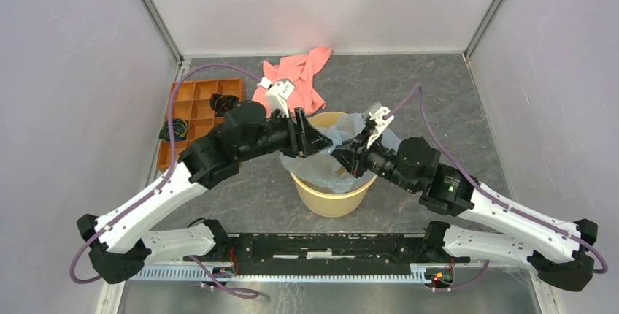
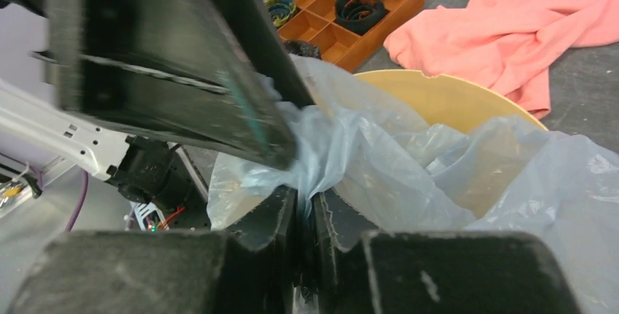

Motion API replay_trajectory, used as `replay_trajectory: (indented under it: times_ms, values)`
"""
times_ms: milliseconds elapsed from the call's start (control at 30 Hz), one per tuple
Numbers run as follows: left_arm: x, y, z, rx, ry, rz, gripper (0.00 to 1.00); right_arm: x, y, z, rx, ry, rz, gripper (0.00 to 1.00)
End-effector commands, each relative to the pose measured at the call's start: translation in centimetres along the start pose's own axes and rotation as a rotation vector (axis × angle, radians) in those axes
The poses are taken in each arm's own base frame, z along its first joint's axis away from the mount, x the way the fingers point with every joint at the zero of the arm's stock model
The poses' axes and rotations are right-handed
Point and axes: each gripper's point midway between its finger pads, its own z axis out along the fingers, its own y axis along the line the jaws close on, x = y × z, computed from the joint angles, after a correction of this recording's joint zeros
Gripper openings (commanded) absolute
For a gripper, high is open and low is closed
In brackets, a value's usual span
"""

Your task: Put the trash bags into the trash bin

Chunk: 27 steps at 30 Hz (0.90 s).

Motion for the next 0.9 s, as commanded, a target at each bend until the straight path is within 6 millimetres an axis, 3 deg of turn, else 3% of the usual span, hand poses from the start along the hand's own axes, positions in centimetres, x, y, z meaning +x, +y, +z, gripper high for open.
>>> replay_trajectory:
  times_ms: [0,67,167,267,333,567,667,767,867]
  values:
    - [-0.3,0.4,0.6,-0.027,-0.018,-0.036,0.46,-1.5,1.1,-0.2,-0.045,-0.027,0.023,0.21]
    - [-0.6,0.9,0.3,-0.049,-0.046,-0.037,0.29,-1.6,0.8,-0.7,-0.035,-0.012,-0.009,0.34]
    - [-0.9,1.7,-0.3,-0.086,-0.075,-0.035,0.11,-2.6,-0.2,-2.1,0.022,0.021,-0.087,0.63]
    - [-1.5,2.3,-1.2,-0.126,-0.114,-0.031,0.05,-4.3,-2.1,-4.7,0.121,0.047,-0.162,0.87]
    - [-1.7,2.6,-1.7,-0.145,-0.130,-0.027,0.03,-5.2,-3.9,-6.7,0.214,0.050,-0.186,0.98]
    - [-1.5,2.9,-2.2,-0.155,-0.136,-0.039,0.02,-5.9,-10.7,-12.5,0.607,0.023,-0.200,0.98]
    - [-1.2,3.2,-2.4,-0.155,-0.134,-0.050,0.02,-6.3,-12.3,-13.9,0.719,-0.014,-0.191,0.98]
    - [-0.9,3.4,-2.6,-0.157,-0.136,-0.060,0.02,-6.1,-11.9,-13.0,0.672,-0.065,-0.192,0.98]
    - [-1.1,3.1,-3.0,-0.147,-0.143,-0.068,0.02,-4.0,-11.8,-11.2,0.636,-0.013,-0.241,0.98]
